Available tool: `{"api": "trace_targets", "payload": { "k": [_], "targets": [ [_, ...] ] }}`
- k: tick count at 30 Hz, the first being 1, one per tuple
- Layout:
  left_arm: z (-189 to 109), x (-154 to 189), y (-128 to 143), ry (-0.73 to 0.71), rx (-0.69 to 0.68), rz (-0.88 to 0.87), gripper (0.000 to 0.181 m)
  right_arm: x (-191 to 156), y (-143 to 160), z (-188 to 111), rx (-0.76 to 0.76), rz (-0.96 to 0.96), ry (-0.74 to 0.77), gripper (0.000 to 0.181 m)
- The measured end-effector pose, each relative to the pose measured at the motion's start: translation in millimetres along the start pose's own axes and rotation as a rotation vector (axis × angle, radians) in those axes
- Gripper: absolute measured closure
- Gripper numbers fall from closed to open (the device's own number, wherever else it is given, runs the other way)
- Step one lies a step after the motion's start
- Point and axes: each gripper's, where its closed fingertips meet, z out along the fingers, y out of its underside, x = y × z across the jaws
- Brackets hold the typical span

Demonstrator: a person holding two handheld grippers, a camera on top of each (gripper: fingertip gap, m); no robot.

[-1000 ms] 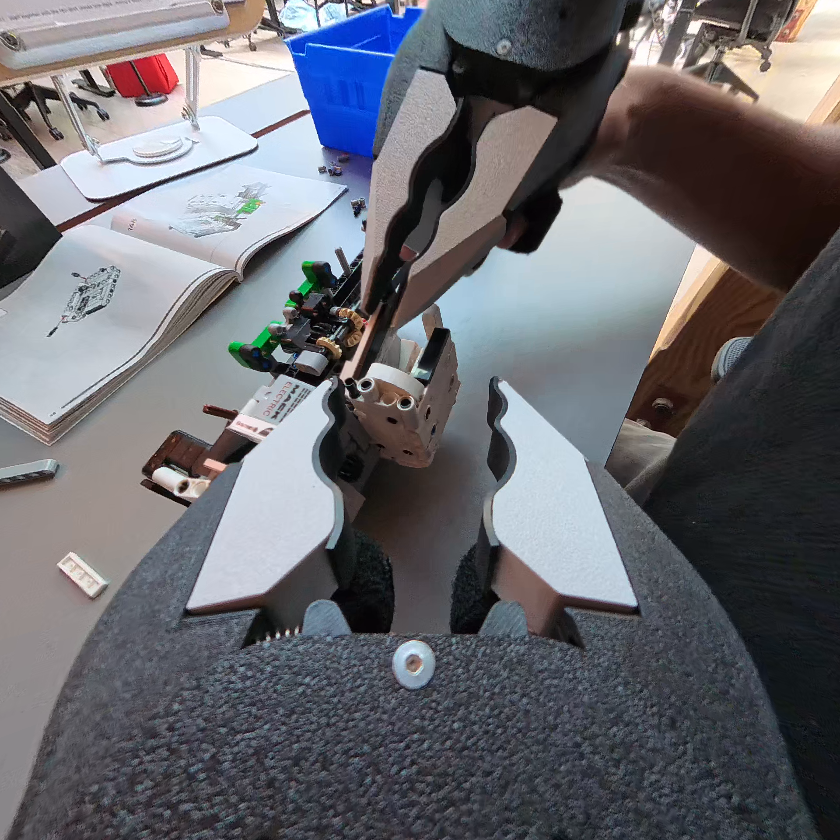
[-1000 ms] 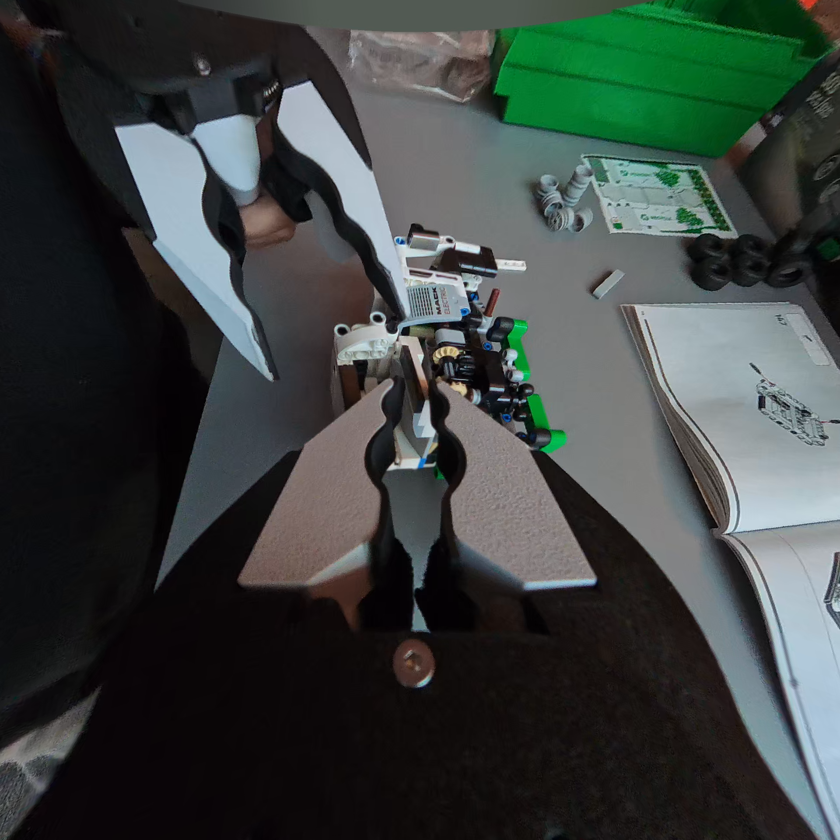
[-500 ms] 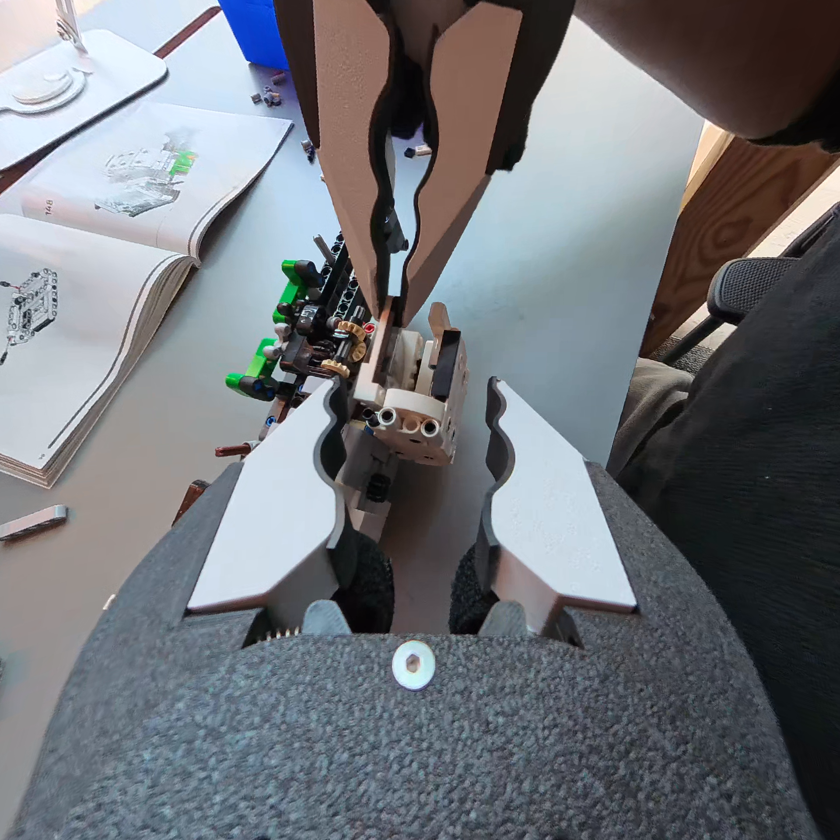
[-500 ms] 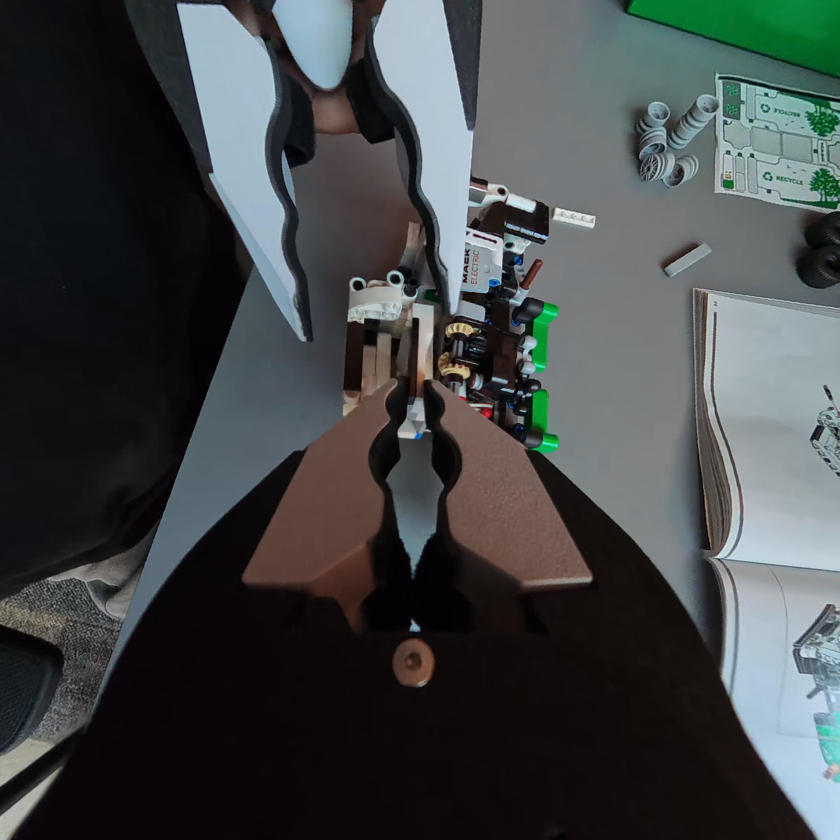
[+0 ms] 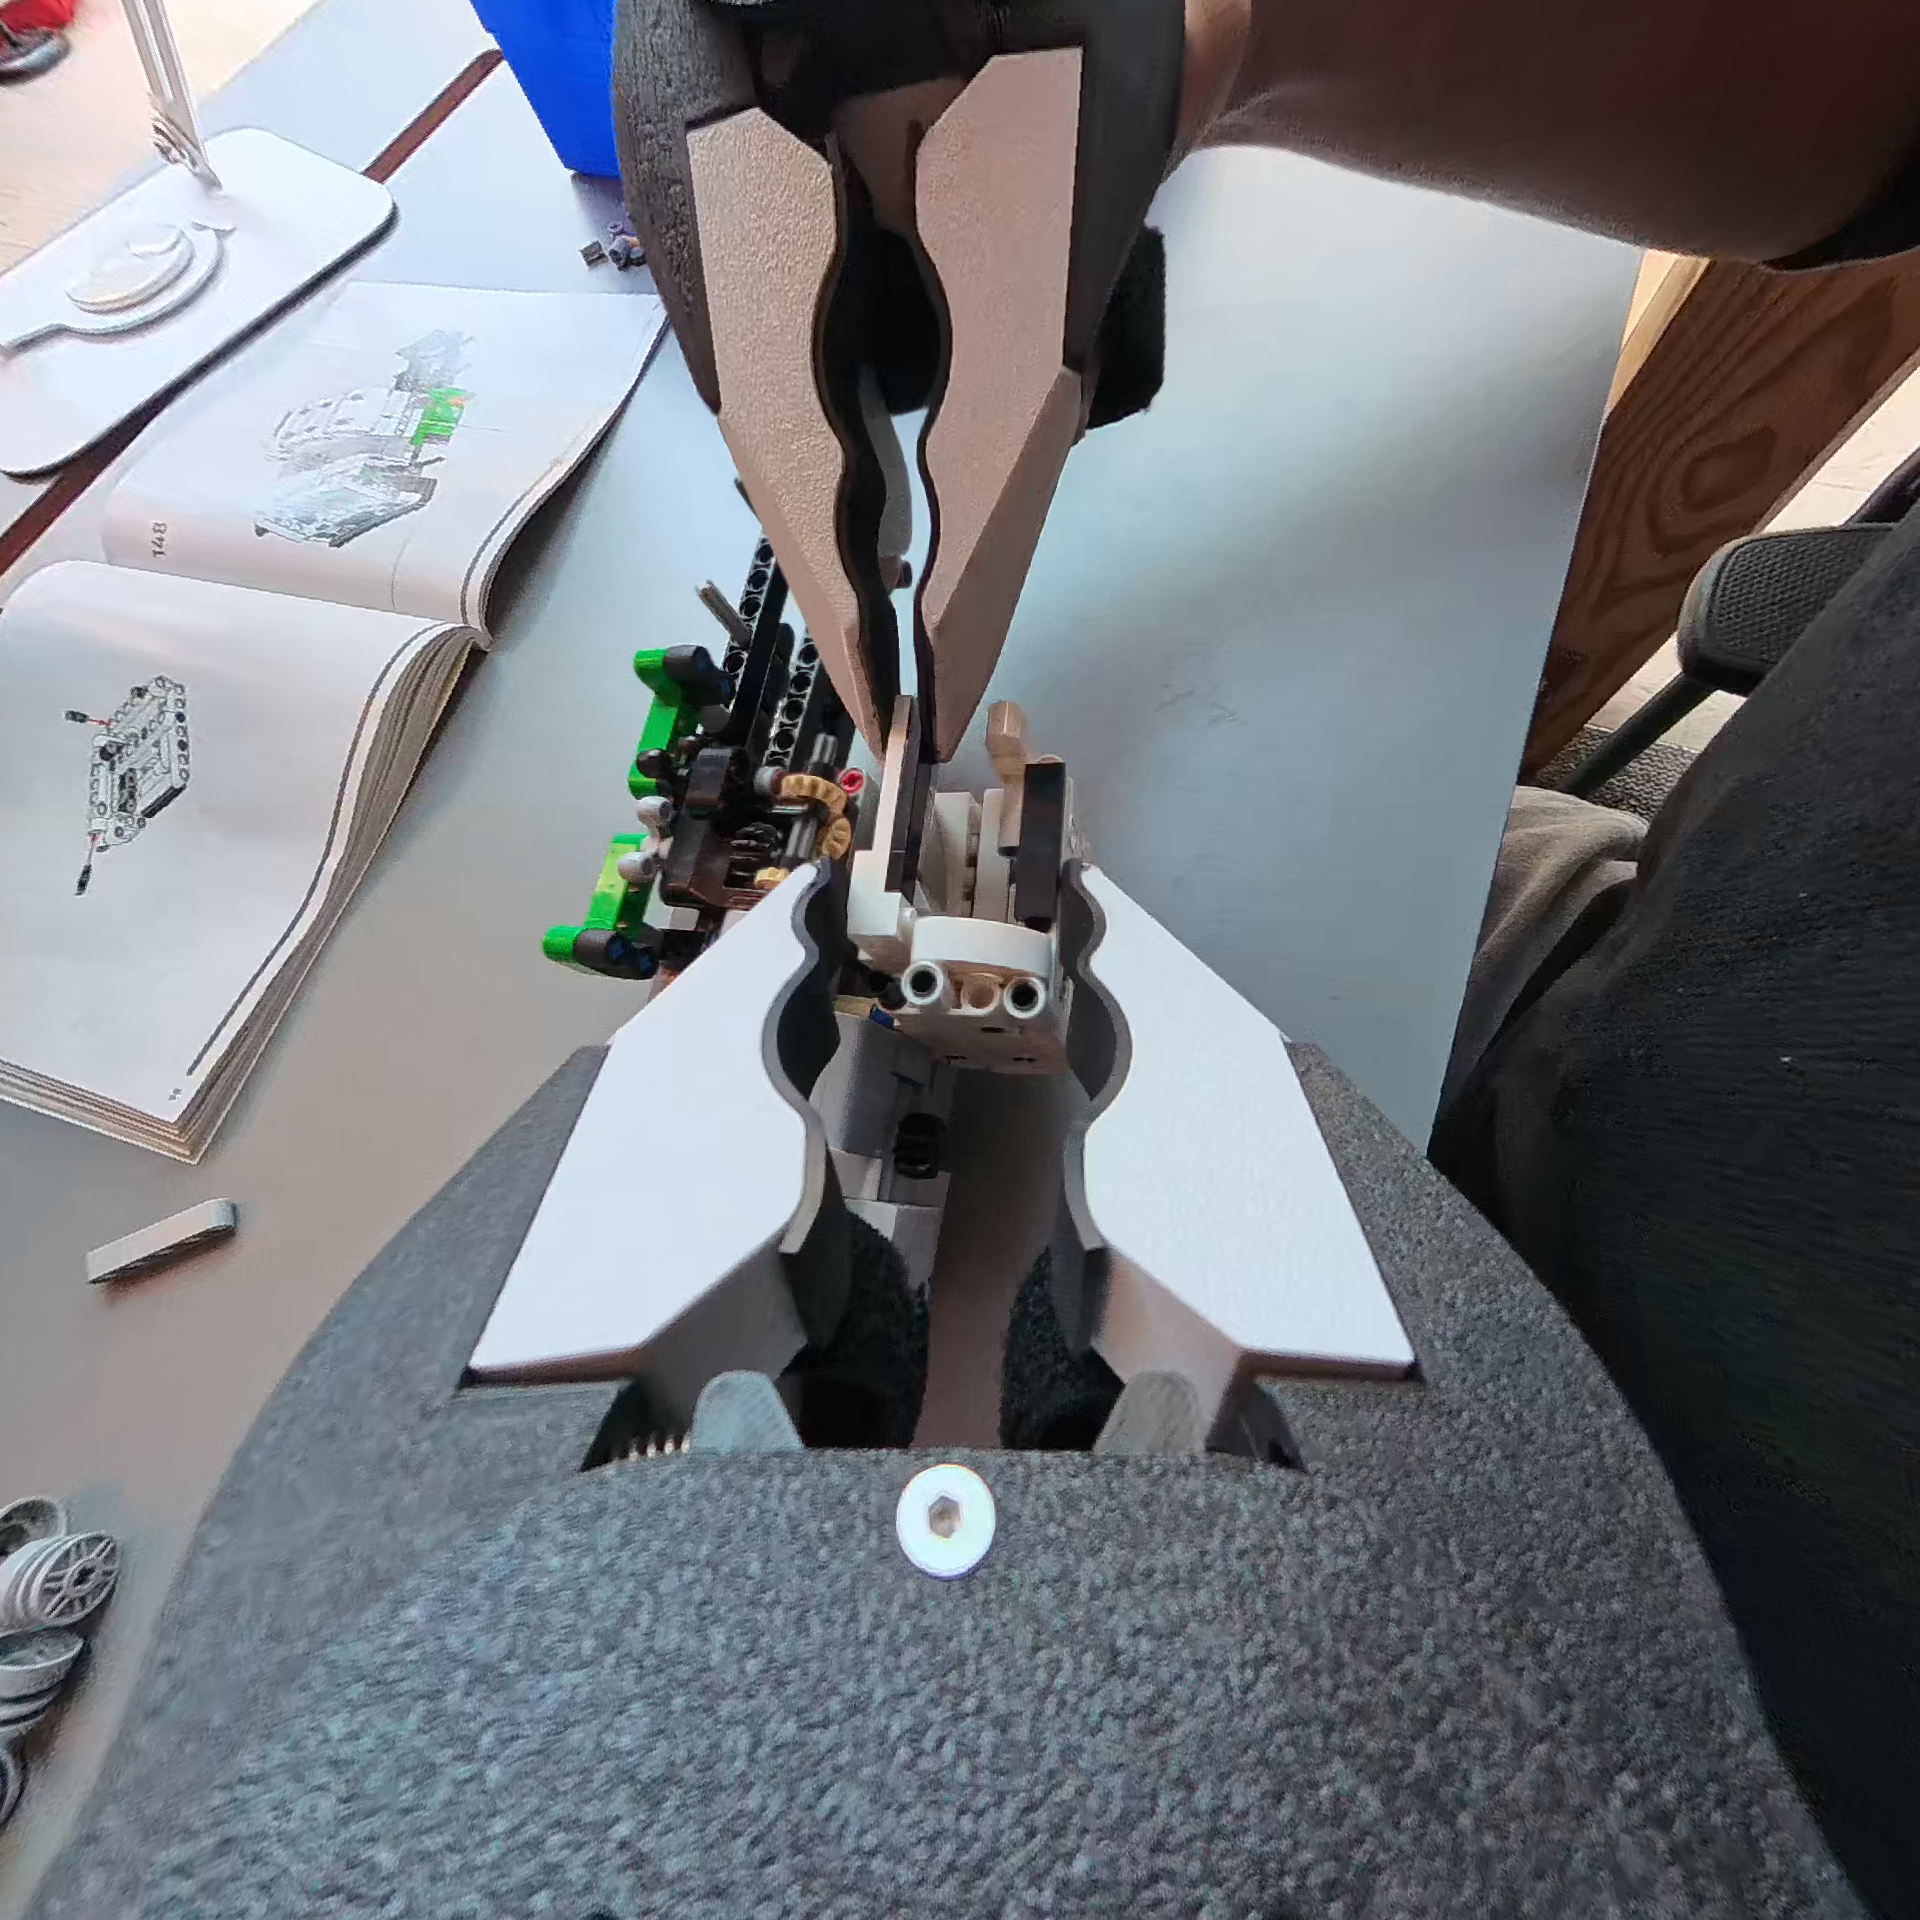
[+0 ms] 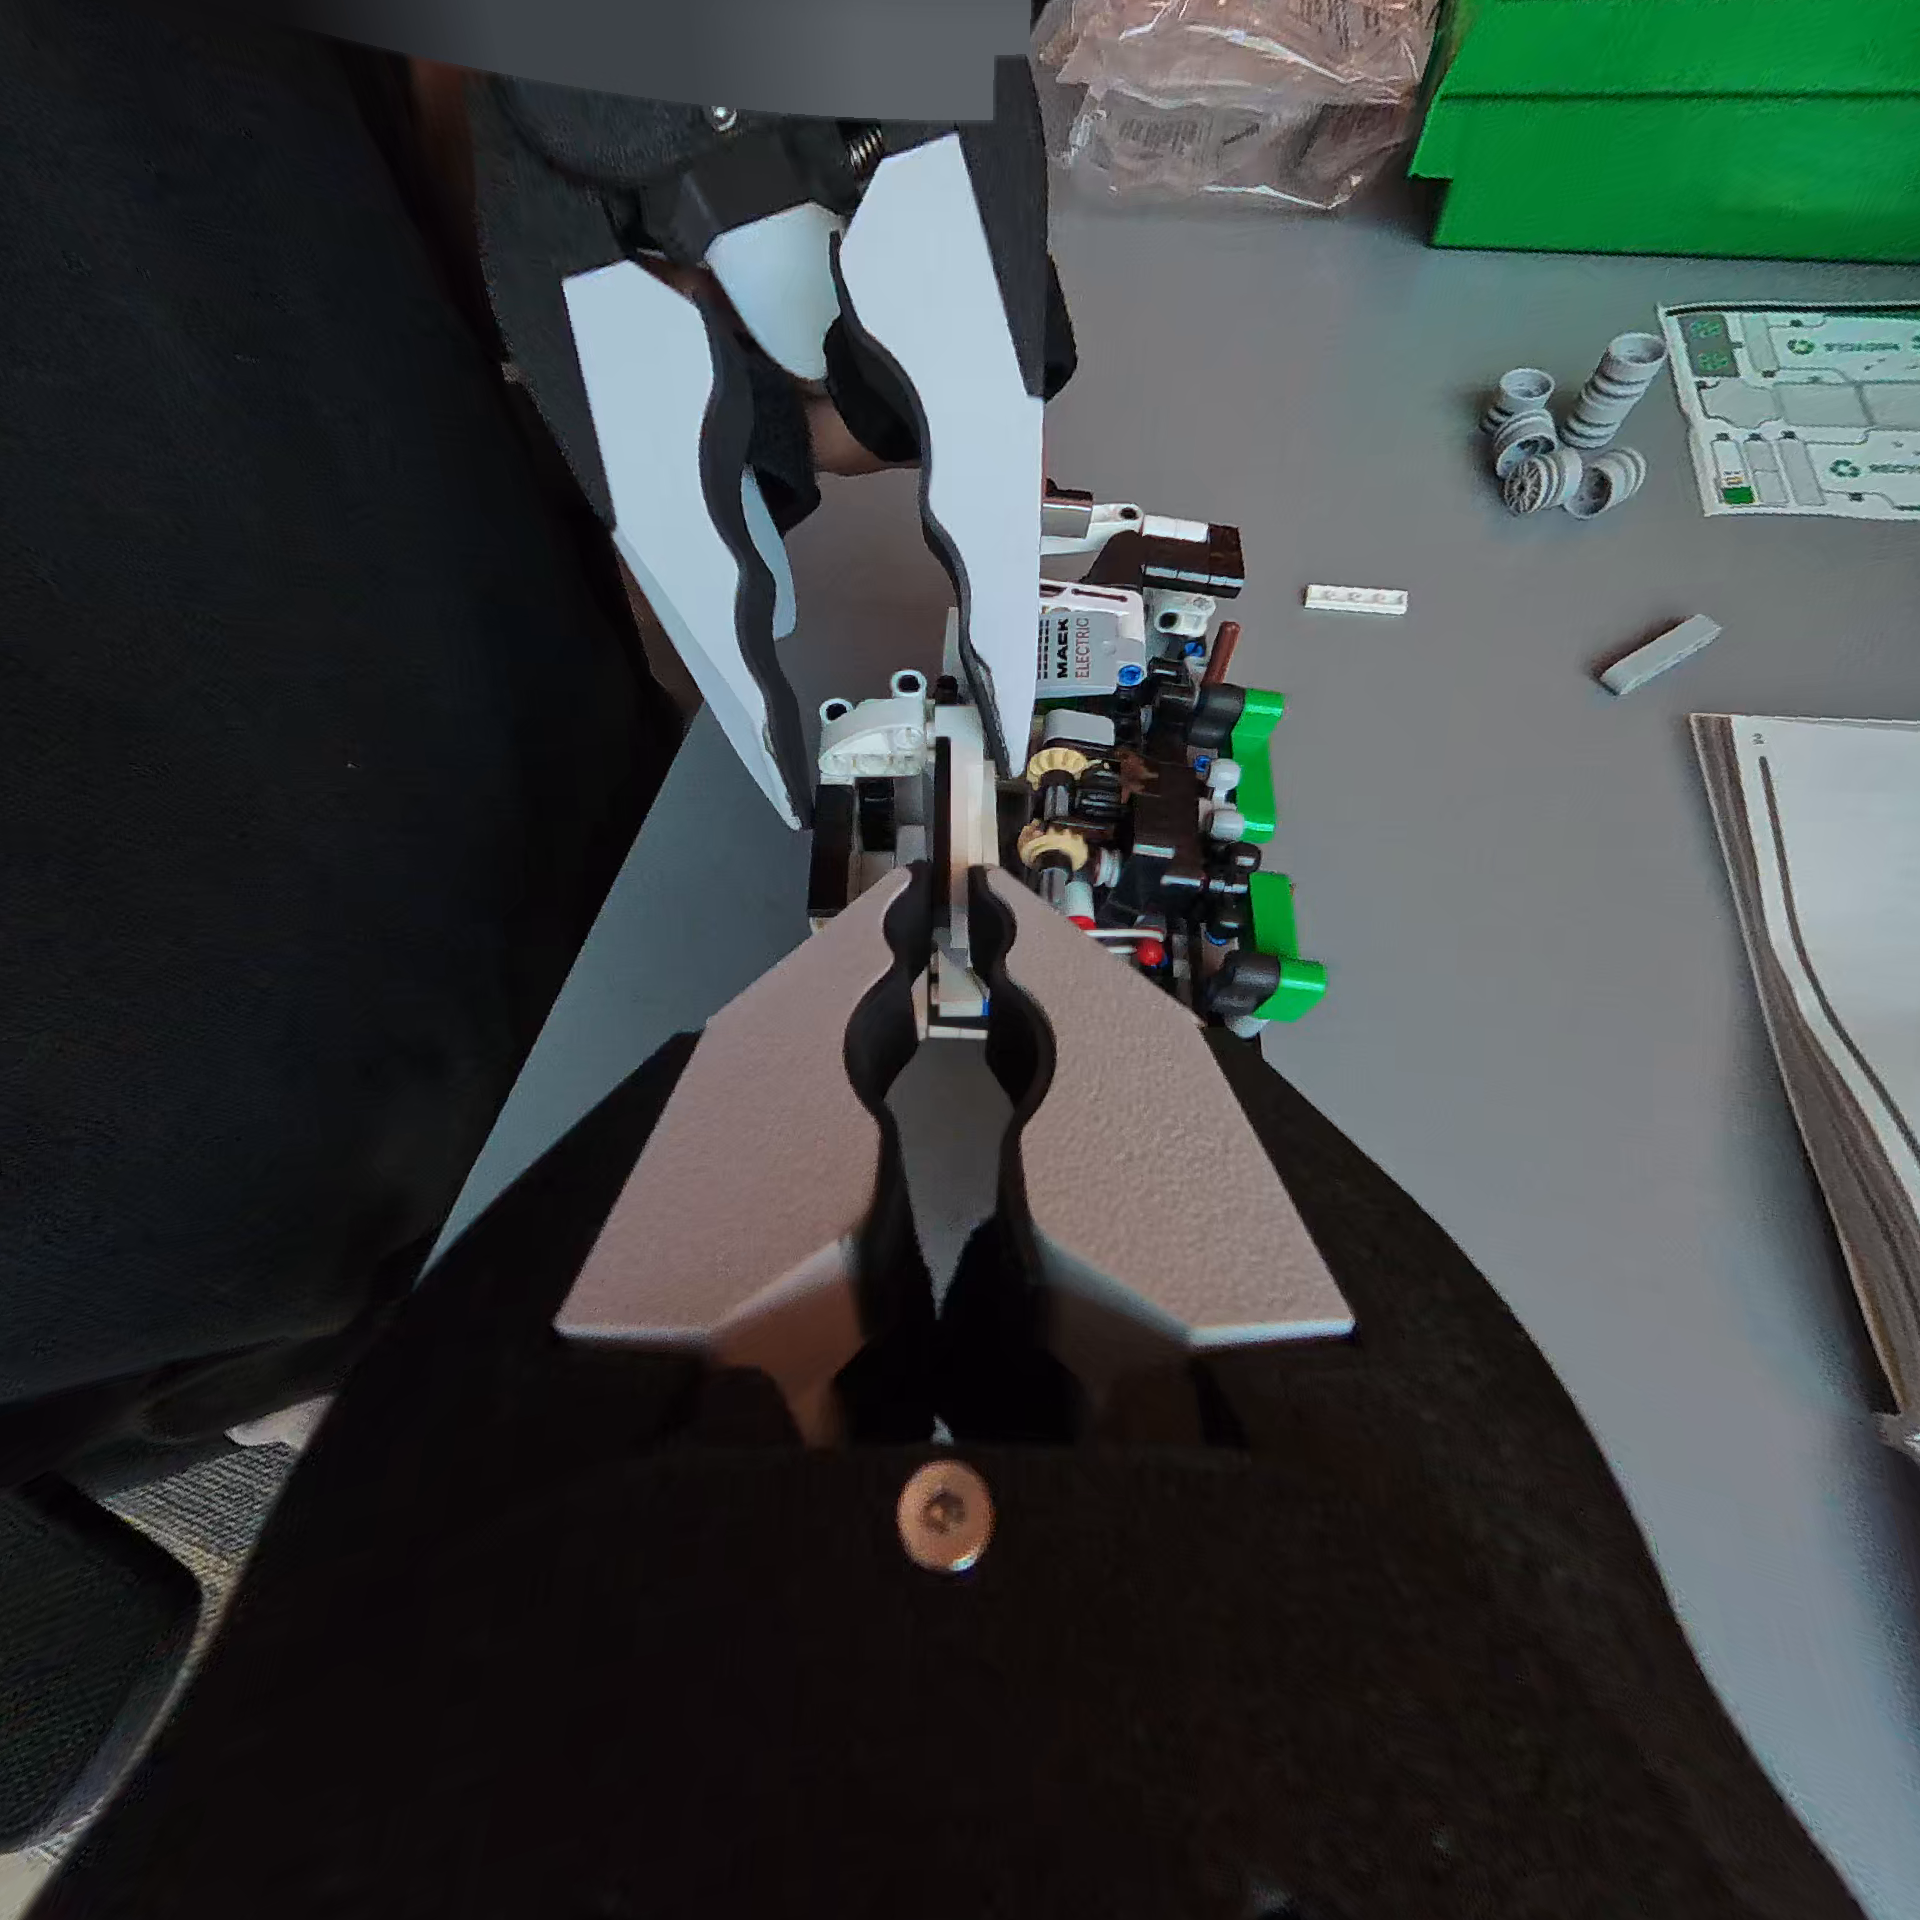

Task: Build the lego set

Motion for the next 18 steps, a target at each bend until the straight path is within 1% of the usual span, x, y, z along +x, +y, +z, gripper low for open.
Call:
{"api": "trace_targets", "payload": {
  "k": [3, 7, 10, 13, 16, 18],
  "targets": [
    [2.0, -0.5, 2.8, 0.027, -0.025, -0.011, 0.139, 2.3, 1.8, 2.5, 0.003, 0.054, -0.033, 0.177],
    [2.0, -1.9, 2.9, 0.035, -0.030, -0.001, 0.141, 2.0, 1.5, 2.3, 0.022, 0.104, -0.061, 0.177],
    [2.4, -2.7, 2.4, 0.039, -0.031, -0.008, 0.141, 0.2, 0.6, 2.0, 0.042, 0.177, -0.087, 0.176],
    [3.5, -2.9, 1.6, 0.039, -0.027, -0.010, 0.142, 0.3, 0.9, 0.9, 0.060, 0.225, -0.075, 0.176],
    [4.6, -2.2, 0.5, 0.044, -0.018, -0.014, 0.142, -1.5, 1.0, -0.8, 0.074, 0.220, -0.044, 0.175],
    [5.2, -0.9, -0.1, 0.050, -0.015, -0.014, 0.142, -6.0, 0.2, -2.7, 0.092, 0.223, -0.057, 0.166]
  ]
}}
